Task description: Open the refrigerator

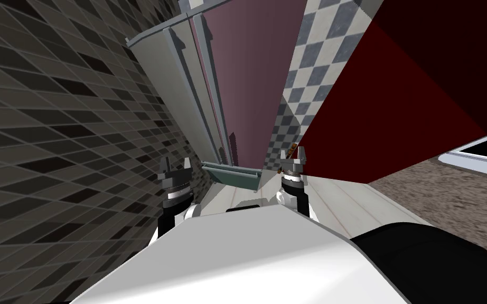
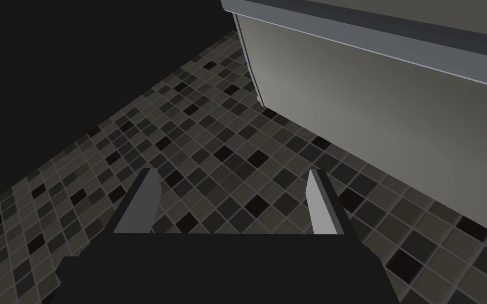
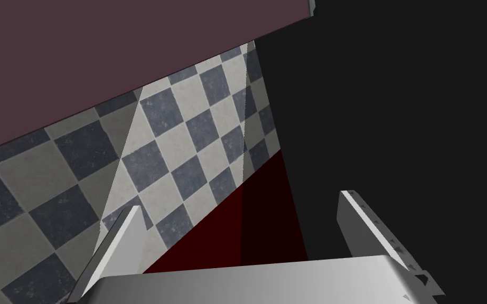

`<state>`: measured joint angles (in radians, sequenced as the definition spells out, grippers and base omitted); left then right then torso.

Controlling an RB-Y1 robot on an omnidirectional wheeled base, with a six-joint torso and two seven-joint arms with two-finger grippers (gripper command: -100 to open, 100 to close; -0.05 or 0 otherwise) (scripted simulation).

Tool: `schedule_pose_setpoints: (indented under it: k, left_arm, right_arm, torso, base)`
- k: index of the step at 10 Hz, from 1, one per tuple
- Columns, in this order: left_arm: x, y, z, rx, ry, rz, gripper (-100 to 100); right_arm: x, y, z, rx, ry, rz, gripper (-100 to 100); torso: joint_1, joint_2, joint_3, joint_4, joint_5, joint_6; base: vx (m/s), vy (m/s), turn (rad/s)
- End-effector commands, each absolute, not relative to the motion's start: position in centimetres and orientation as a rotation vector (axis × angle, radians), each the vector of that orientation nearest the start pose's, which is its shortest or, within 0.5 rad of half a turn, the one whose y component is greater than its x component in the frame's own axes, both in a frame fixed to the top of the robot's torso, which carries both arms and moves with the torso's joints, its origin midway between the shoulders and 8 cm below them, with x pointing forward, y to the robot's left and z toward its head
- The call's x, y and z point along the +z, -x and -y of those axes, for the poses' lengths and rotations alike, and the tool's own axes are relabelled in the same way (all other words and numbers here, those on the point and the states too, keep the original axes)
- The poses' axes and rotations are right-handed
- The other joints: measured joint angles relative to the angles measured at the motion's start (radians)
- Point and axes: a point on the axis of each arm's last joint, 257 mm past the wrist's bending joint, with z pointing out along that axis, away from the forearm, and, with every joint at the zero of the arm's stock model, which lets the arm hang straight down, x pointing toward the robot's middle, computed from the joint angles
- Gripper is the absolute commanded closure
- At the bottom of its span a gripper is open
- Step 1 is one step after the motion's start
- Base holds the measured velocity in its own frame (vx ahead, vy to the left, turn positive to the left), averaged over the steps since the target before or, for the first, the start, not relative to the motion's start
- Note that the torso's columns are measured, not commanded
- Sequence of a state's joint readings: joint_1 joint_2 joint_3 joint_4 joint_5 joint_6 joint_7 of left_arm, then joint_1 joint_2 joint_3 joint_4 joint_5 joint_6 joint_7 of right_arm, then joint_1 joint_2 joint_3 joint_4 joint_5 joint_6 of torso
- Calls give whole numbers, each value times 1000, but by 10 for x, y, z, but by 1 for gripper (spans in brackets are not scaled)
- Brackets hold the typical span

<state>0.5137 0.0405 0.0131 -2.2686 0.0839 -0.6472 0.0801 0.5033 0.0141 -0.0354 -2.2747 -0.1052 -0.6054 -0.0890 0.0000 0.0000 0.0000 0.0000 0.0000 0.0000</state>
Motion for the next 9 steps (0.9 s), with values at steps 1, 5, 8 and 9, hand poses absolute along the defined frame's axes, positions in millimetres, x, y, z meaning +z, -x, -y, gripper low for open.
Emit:
schedule_pose_setpoints:
  k: [1, 5, 8, 9]
  left_arm:
    - [42, -317, -288, -1438, 606, -485, 0]
    - [42, -317, -288, -1438, 605, -485, 0]
    - [42, -317, -288, -1438, 605, -485, 0]
    - [42, -317, -288, -1438, 605, -485, 0]
  right_arm:
    - [41, -321, 304, 1430, -675, -436, 0]
    - [41, -320, 304, 1430, -674, -436, 0]
    - [41, -320, 304, 1430, -674, -436, 0]
    - [41, -320, 304, 1430, -674, -436, 0]
  torso:
    - [0, 40, -82, 41, 0, 0]
    - [0, 322, -644, 322, 0, 0]
    - [0, 544, -1087, 544, 0, 0]
    - [0, 618, -1234, 617, 0, 0]
  base:
    - [0, 0, 0]
    - [0, 0, 0]
    - [0, 0, 0]
    - [0, 0, 0]
